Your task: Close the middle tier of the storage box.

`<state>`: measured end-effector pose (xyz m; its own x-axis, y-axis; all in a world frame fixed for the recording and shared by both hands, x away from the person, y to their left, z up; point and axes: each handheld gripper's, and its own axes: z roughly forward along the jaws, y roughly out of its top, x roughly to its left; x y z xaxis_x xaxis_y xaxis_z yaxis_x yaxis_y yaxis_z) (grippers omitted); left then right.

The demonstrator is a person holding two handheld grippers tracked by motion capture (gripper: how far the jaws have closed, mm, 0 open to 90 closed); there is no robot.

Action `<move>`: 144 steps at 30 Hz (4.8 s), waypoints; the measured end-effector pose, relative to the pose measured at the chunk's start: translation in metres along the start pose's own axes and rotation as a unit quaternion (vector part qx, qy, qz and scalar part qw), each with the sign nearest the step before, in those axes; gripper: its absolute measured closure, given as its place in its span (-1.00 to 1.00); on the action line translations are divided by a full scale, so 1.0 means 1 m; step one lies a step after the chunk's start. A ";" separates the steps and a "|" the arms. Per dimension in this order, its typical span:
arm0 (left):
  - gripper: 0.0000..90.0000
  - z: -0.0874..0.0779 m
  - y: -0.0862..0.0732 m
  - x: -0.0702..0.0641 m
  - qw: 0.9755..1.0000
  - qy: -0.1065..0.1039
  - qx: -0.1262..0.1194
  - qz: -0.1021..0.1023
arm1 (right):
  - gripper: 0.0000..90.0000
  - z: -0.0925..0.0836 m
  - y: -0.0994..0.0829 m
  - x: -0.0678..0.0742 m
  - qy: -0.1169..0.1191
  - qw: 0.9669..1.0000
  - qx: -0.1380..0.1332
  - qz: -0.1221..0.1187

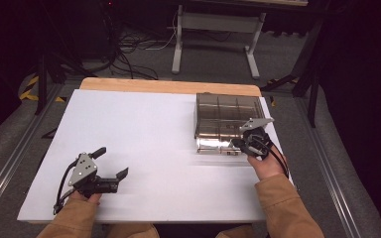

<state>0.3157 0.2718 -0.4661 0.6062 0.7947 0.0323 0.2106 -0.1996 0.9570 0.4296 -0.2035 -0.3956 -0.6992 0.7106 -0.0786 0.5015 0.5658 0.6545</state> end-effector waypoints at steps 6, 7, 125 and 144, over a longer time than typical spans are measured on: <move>-0.99 0.000 0.000 0.000 1.000 0.001 0.002 0.004 | 1.00 -0.004 -0.002 0.002 0.013 1.000 0.000 -0.020; -0.99 0.000 0.000 0.000 1.000 0.001 0.001 0.003 | 1.00 -0.005 -0.002 0.004 0.015 1.000 0.001 -0.020; -0.99 0.000 0.000 0.000 1.000 0.001 0.004 0.002 | 1.00 0.026 -0.013 -0.020 -0.055 0.997 0.050 -0.020; -0.99 0.000 0.000 0.000 1.000 0.001 0.004 0.003 | 1.00 0.035 -0.011 -0.025 -0.077 0.997 0.016 0.006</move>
<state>0.3159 0.2714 -0.4658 0.6065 0.7942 0.0379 0.2133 -0.2085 0.9545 0.4591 -0.2126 -0.4265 -0.6080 0.7715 -0.1876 0.5271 0.5689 0.6312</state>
